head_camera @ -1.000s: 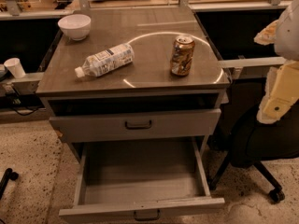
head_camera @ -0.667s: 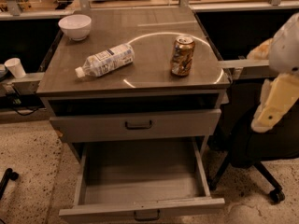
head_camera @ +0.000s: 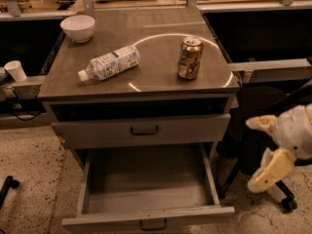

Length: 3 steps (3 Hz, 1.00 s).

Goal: Close middle drawer

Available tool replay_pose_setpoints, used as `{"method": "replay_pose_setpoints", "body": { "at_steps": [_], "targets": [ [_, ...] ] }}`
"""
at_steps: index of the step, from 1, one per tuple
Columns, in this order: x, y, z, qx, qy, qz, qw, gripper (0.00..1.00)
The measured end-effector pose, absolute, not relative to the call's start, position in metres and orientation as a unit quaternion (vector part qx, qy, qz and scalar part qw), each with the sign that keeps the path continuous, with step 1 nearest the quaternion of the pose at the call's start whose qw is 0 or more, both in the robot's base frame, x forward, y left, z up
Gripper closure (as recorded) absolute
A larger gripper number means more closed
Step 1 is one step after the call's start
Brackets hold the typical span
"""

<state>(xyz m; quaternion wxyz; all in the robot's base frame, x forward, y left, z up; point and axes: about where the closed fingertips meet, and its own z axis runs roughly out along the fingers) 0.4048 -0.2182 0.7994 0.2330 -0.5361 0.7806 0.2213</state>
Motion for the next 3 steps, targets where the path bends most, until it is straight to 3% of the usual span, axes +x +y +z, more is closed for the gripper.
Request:
{"method": "replay_pose_setpoints", "body": {
  "at_steps": [1, 3],
  "targets": [
    [0.367, -0.192, 0.74, -0.542, 0.76, 0.27, 0.235, 0.0],
    [0.35, -0.182, 0.725, -0.553, 0.755, 0.282, 0.213, 0.0]
  ]
}}
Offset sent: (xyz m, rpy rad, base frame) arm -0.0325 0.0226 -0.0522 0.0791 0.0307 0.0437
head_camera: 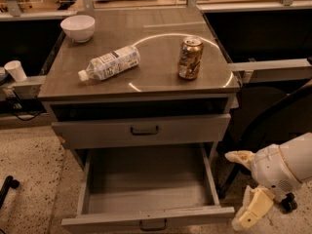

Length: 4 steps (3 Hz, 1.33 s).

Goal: Close middle drawer

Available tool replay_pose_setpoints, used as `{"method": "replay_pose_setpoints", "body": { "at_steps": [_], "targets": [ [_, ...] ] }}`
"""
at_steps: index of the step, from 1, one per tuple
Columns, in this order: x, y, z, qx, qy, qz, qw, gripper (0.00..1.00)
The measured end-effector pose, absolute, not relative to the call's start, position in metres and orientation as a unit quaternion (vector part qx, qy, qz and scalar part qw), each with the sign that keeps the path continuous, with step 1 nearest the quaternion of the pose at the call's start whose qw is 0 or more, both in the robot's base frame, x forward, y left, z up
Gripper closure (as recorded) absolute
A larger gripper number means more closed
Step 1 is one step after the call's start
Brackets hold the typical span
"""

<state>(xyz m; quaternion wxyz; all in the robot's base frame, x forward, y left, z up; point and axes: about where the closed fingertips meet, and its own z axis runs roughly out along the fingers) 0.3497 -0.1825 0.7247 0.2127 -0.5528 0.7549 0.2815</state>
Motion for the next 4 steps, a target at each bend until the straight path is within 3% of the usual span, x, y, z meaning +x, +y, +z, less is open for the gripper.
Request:
{"method": "replay_pose_setpoints", "body": {
  "at_steps": [1, 2, 3, 4],
  "targets": [
    [0.344, -0.165, 0.701, -0.578, 0.726, 0.302, 0.22, 0.0],
    [0.332, -0.134, 0.674, -0.588, 0.68, 0.316, 0.304, 0.0],
    [0.329, -0.136, 0.668, -0.599, 0.647, 0.284, 0.376, 0.0],
    [0.327, -0.139, 0.669, -0.623, 0.622, 0.264, 0.393, 0.0]
  ]
}}
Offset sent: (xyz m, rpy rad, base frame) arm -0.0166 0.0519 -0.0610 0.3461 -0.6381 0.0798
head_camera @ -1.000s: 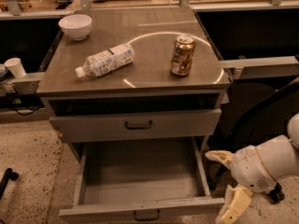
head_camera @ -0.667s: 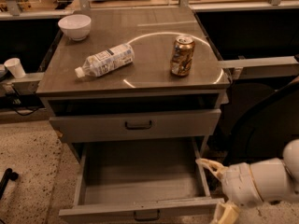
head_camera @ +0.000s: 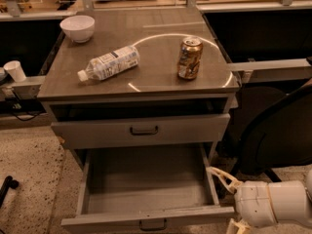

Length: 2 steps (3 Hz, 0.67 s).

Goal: Close middle drawer

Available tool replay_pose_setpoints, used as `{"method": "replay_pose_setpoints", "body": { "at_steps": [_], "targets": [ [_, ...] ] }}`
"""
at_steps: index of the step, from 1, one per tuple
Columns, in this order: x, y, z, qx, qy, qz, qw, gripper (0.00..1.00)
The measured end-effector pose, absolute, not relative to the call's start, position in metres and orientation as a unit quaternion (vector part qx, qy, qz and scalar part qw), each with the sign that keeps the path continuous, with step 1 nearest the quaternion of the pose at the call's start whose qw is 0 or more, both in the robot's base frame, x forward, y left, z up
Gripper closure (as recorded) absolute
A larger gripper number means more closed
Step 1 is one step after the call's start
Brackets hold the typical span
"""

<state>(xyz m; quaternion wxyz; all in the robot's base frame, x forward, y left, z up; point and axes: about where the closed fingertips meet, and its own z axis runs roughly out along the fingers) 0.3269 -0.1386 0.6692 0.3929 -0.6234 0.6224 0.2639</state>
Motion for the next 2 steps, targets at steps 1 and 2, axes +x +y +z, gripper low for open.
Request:
{"method": "replay_pose_setpoints", "body": {
  "at_steps": [1, 2],
  "targets": [
    [0.337, -0.123, 0.643, -0.626, 0.629, 0.277, 0.369, 0.0],
    [0.348, -0.107, 0.607, -0.62, 0.631, 0.284, 0.37, 0.0]
  ]
}}
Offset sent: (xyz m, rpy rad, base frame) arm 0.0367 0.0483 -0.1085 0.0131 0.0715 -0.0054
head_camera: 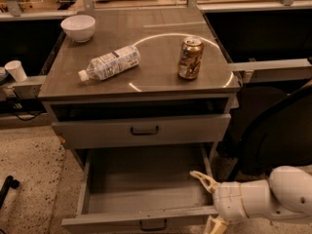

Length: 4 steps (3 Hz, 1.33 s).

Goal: Close middle drawer

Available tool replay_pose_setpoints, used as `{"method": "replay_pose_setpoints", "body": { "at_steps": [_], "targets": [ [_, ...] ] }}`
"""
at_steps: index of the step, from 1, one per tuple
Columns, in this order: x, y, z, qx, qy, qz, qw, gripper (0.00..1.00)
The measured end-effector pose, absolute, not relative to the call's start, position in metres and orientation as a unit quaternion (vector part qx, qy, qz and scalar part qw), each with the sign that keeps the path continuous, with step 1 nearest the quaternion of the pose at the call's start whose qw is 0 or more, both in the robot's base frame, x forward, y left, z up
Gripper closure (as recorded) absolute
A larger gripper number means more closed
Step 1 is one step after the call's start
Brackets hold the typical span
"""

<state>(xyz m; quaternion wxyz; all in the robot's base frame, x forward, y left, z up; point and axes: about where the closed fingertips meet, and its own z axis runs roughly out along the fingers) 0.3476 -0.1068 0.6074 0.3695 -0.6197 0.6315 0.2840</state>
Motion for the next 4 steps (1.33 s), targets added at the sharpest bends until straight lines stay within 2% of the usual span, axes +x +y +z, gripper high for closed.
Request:
{"method": "replay_pose_setpoints", "body": {
  "at_steps": [1, 4],
  "targets": [
    [0.355, -0.099, 0.567, -0.619, 0.642, 0.275, 0.36, 0.16],
    [0.358, -0.096, 0.476, -0.627, 0.642, 0.286, 0.336, 0.86]
  ]
}}
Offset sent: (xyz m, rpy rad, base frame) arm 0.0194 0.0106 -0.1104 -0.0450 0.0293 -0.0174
